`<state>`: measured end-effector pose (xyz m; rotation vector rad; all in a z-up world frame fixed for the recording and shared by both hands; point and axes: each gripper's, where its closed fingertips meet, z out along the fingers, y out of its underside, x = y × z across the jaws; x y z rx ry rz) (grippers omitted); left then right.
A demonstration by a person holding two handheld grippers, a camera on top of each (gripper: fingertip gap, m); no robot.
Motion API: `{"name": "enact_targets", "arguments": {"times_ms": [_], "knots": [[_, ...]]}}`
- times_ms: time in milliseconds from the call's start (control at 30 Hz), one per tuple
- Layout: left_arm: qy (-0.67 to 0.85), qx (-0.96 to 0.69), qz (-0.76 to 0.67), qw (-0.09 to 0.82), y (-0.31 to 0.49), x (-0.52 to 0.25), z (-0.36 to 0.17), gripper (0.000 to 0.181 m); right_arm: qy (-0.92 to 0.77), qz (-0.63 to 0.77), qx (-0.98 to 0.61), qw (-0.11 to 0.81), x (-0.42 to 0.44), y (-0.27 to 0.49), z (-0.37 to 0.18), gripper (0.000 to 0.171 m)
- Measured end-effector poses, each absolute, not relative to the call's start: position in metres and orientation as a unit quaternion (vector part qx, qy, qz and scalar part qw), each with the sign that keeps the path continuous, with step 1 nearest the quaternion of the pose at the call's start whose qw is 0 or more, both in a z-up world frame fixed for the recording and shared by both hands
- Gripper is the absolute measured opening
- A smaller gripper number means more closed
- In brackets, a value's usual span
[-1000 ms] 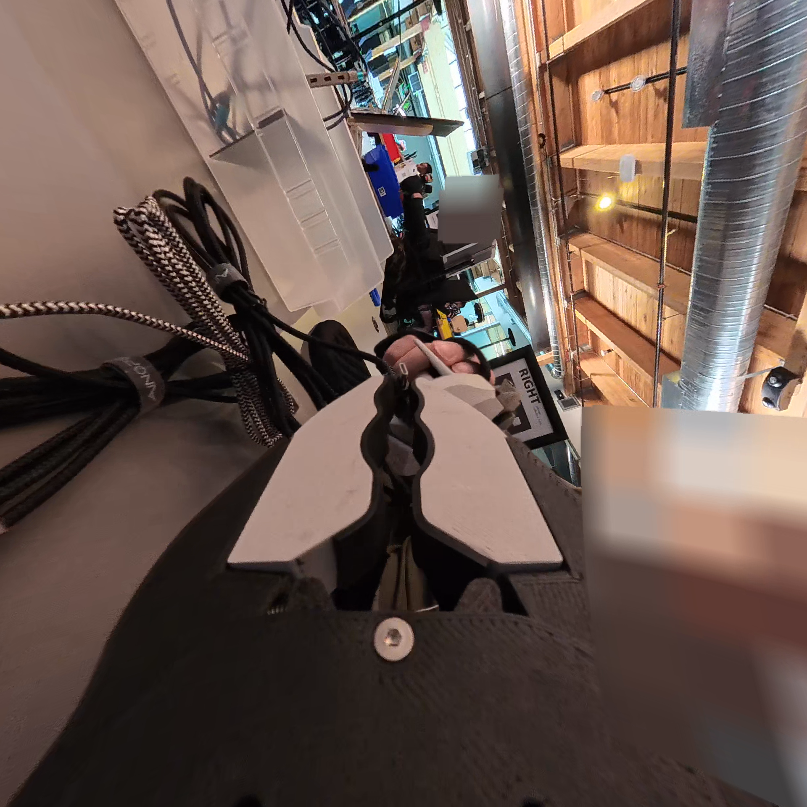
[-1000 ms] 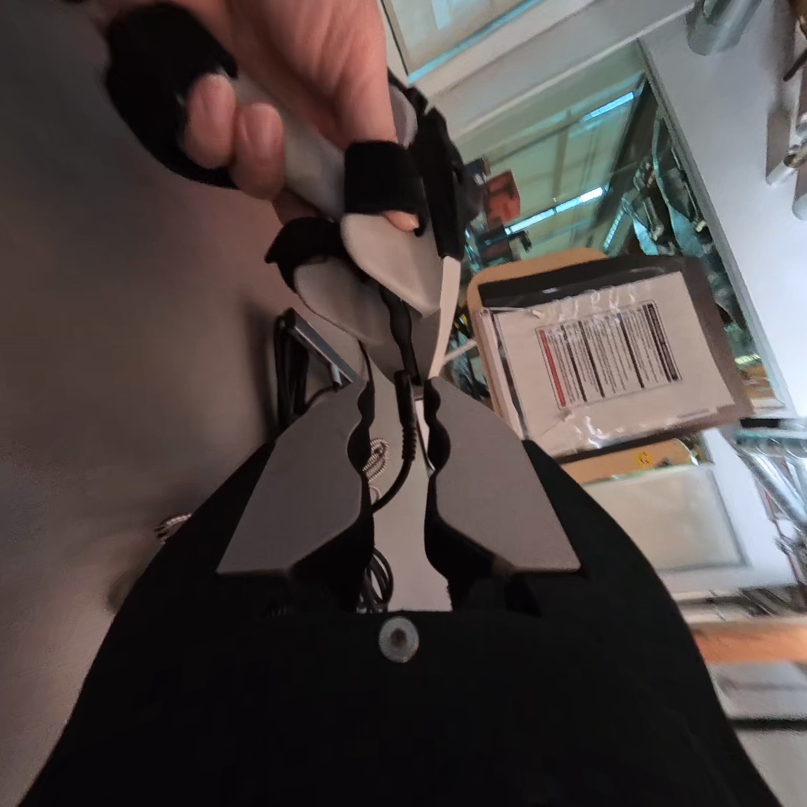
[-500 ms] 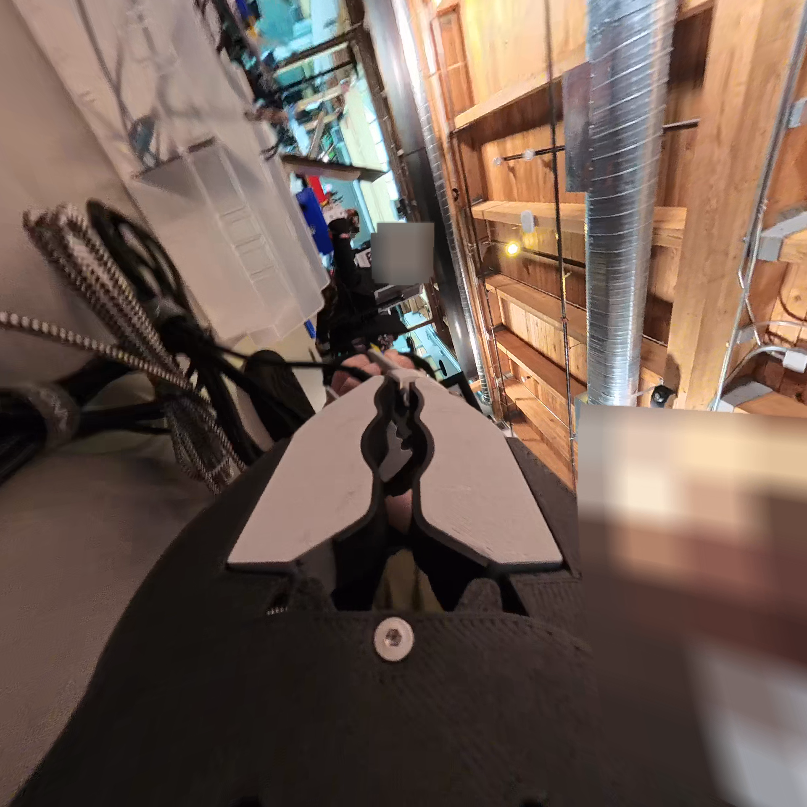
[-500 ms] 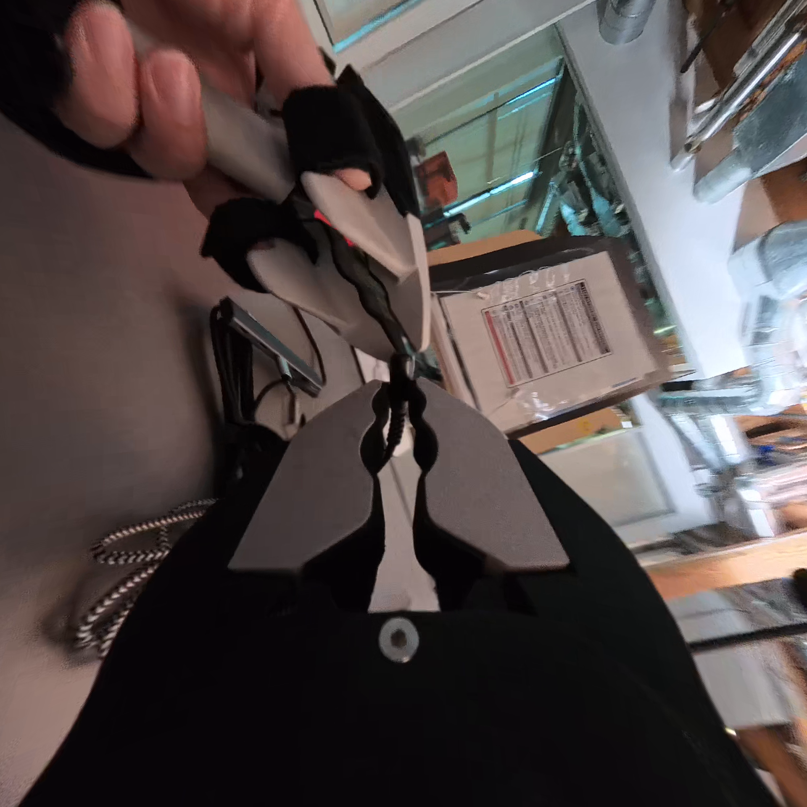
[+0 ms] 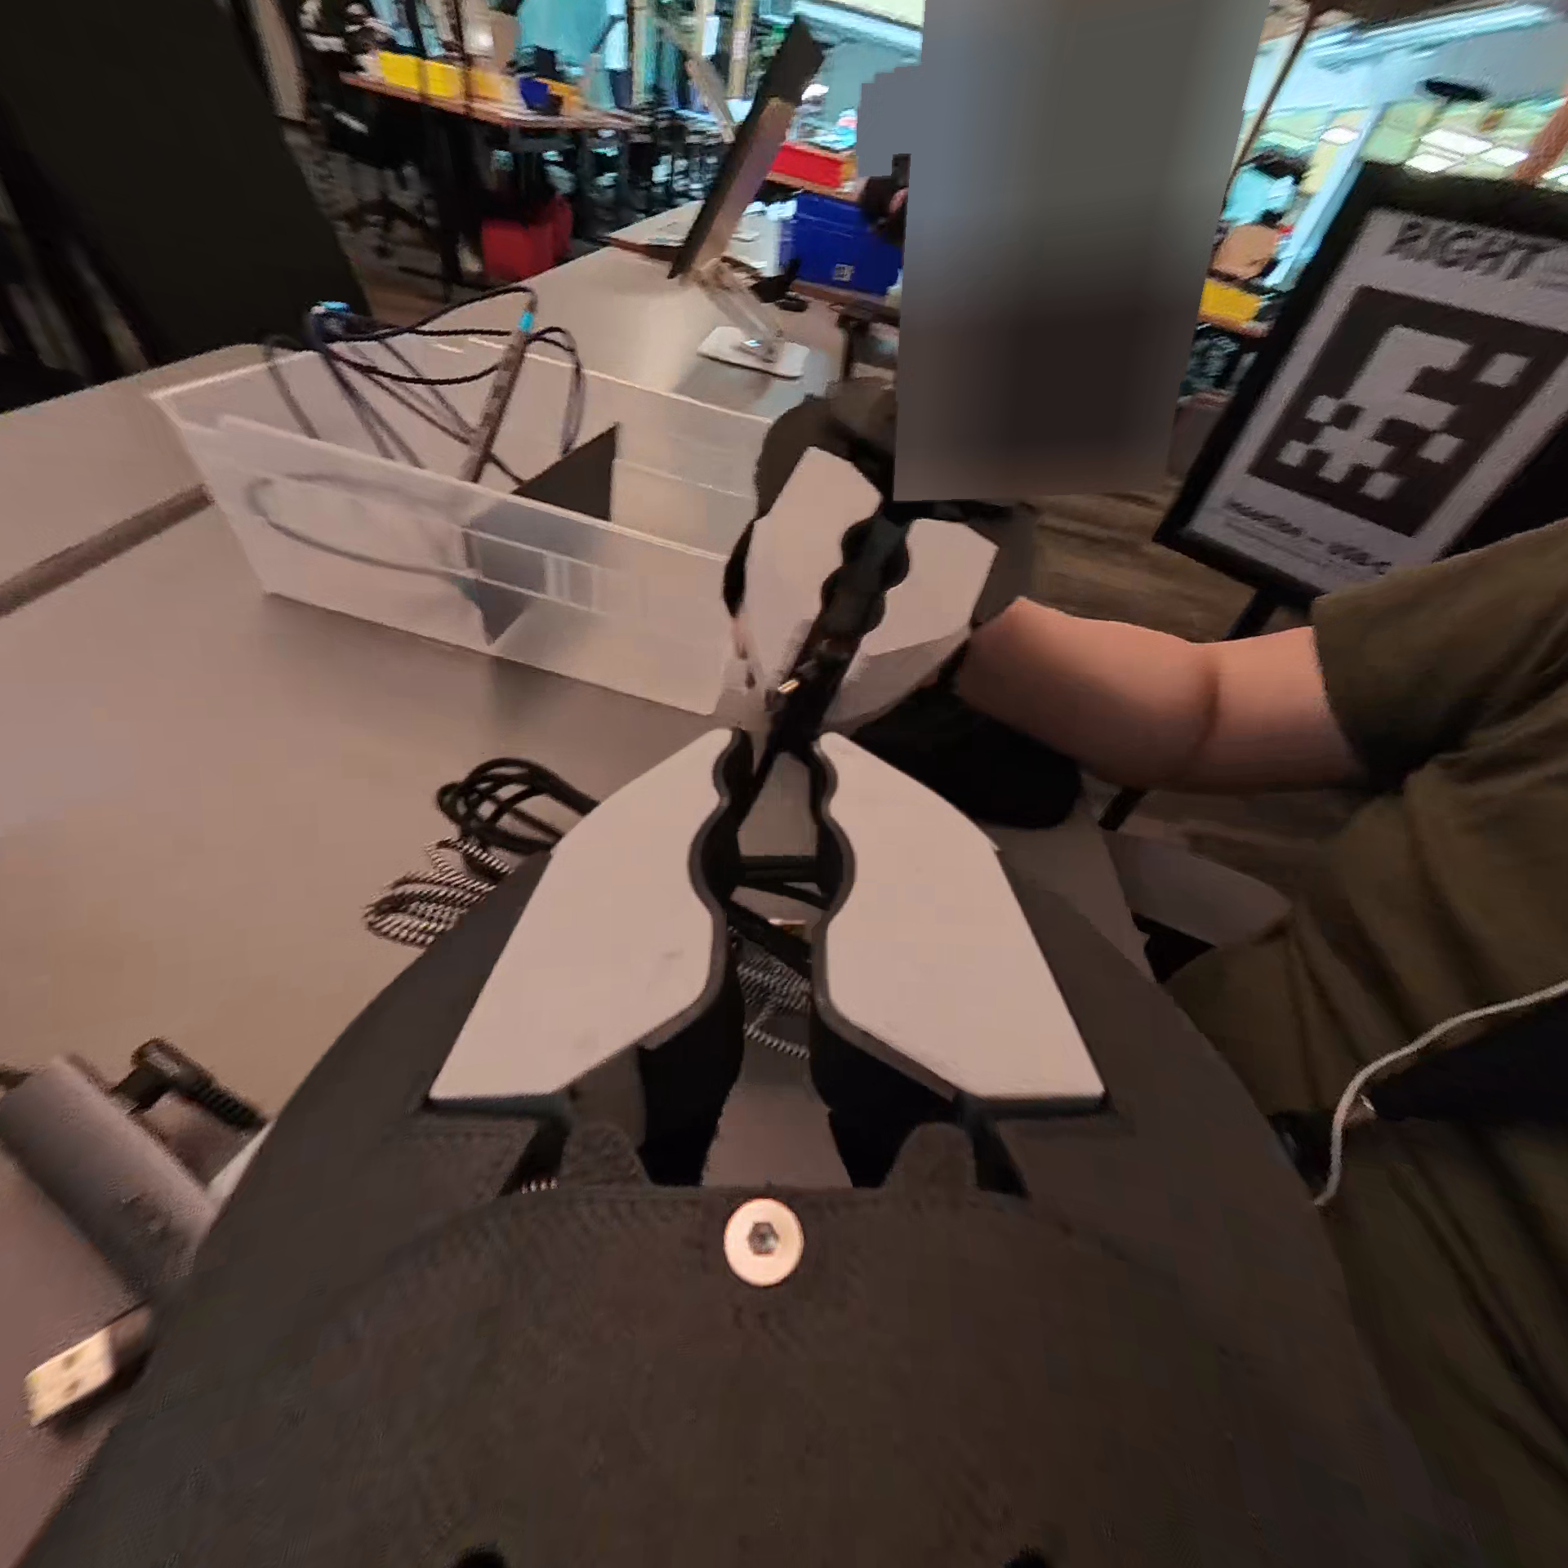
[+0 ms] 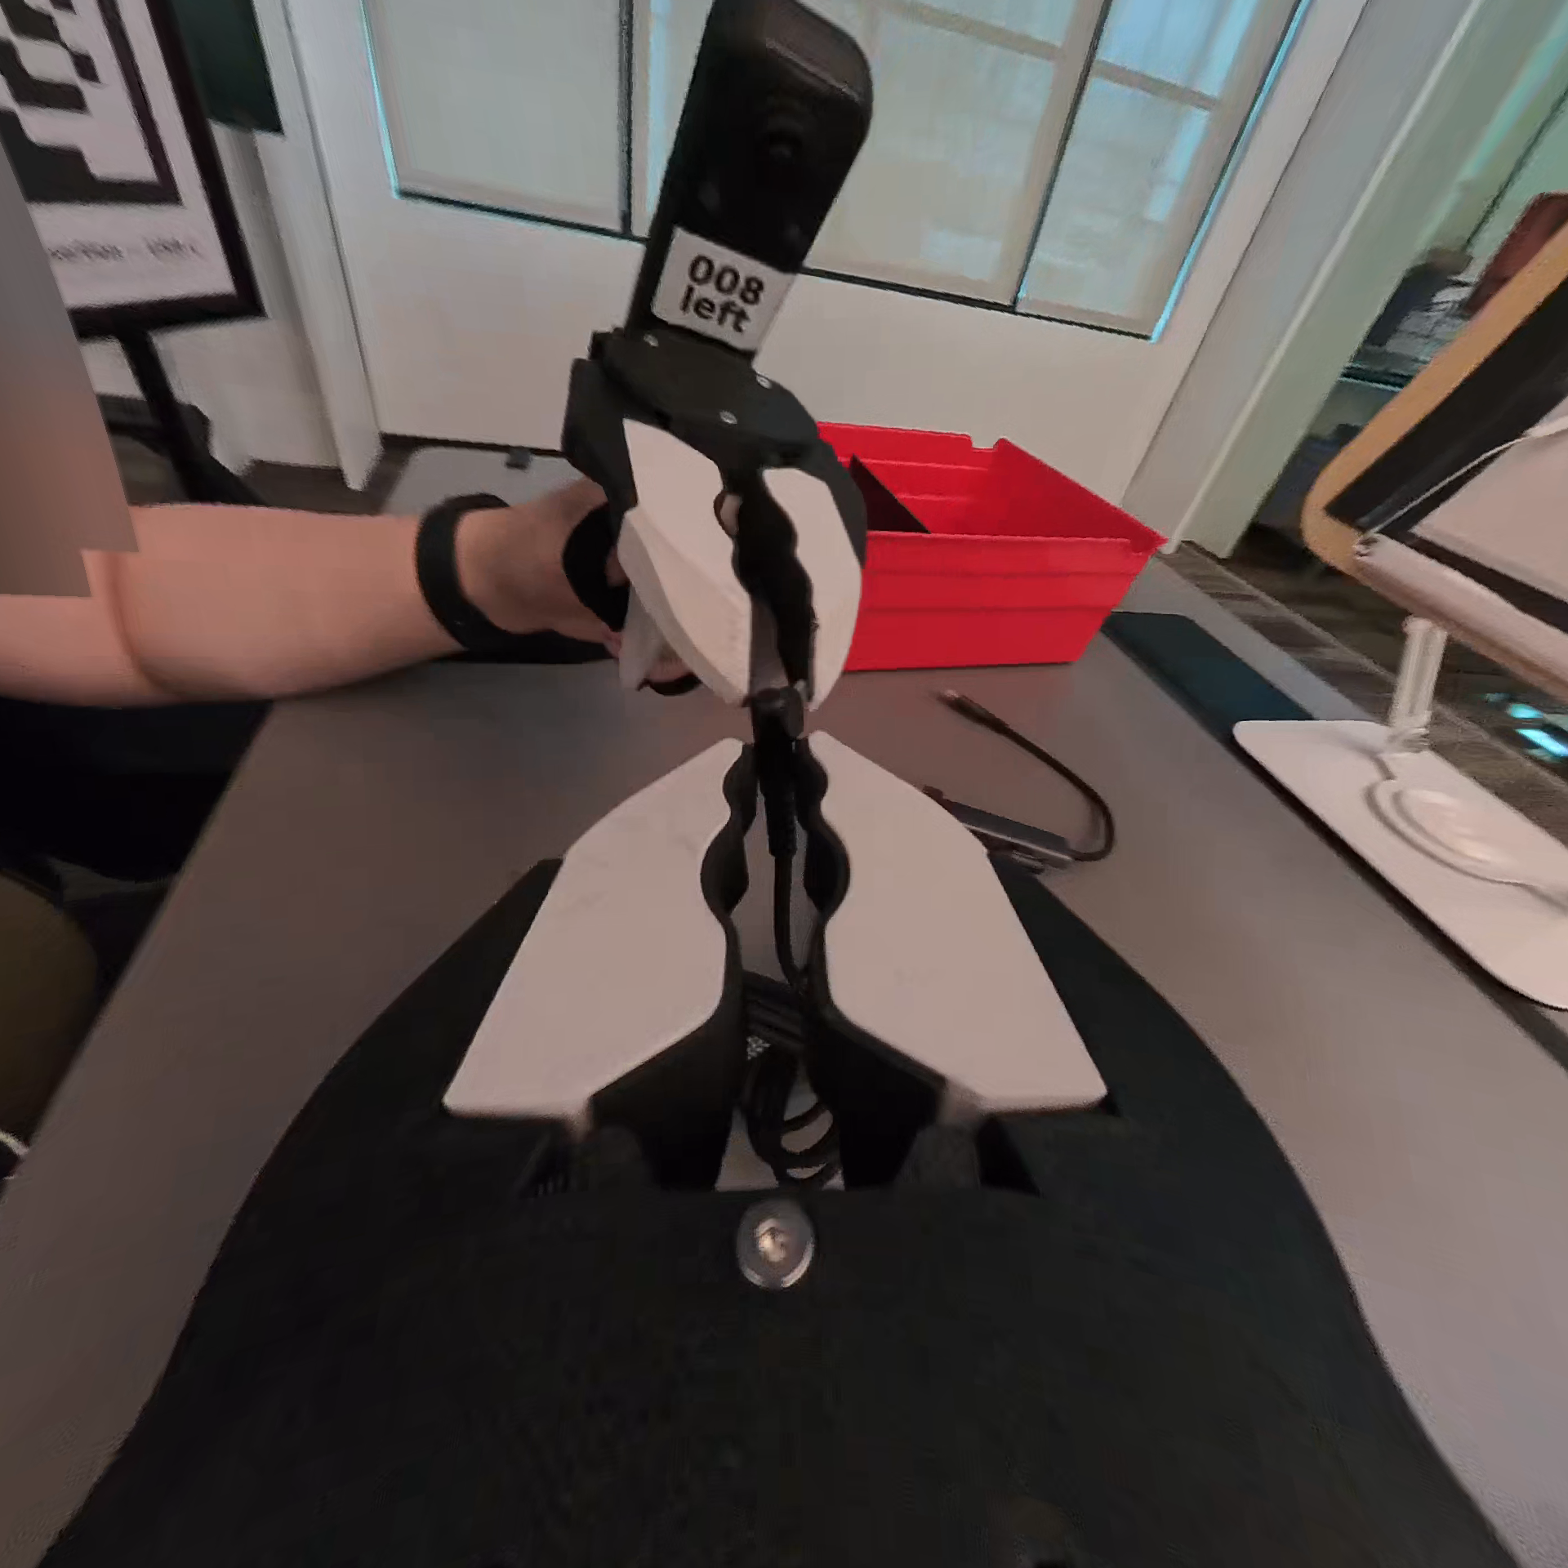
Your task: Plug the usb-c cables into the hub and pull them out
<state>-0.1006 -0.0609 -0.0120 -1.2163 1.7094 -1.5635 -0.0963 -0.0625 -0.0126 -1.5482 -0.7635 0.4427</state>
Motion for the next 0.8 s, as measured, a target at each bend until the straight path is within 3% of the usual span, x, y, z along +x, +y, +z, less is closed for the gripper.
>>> {"name": "enact_targets", "arguments": {"times_ms": [133,233,300,800], "knots": [[0.625,-0.422,-0.613,0.239,-0.069,-0.1,-0.005,0.02,-0.343,0.237,-0.675,0.609,-0.101,-0.068,-0.015,0.009],[0.639,-0.413,-0.608,0.229,-0.073,-0.099,-0.009,0.018,-0.355,0.246,-0.673,0.6,-0.104,-0.071,-0.018,0.009],[0.649,-0.404,-0.606,0.219,-0.078,-0.1,-0.012,0.007,-0.359,0.256,-0.675,0.591,-0.105,-0.072,-0.021,0.009],[0.616,-0.452,-0.604,0.226,-0.064,-0.091,-0.016,0.003,-0.261,0.278,-0.694,0.611,-0.093,-0.055,-0.014,0.014]]}}
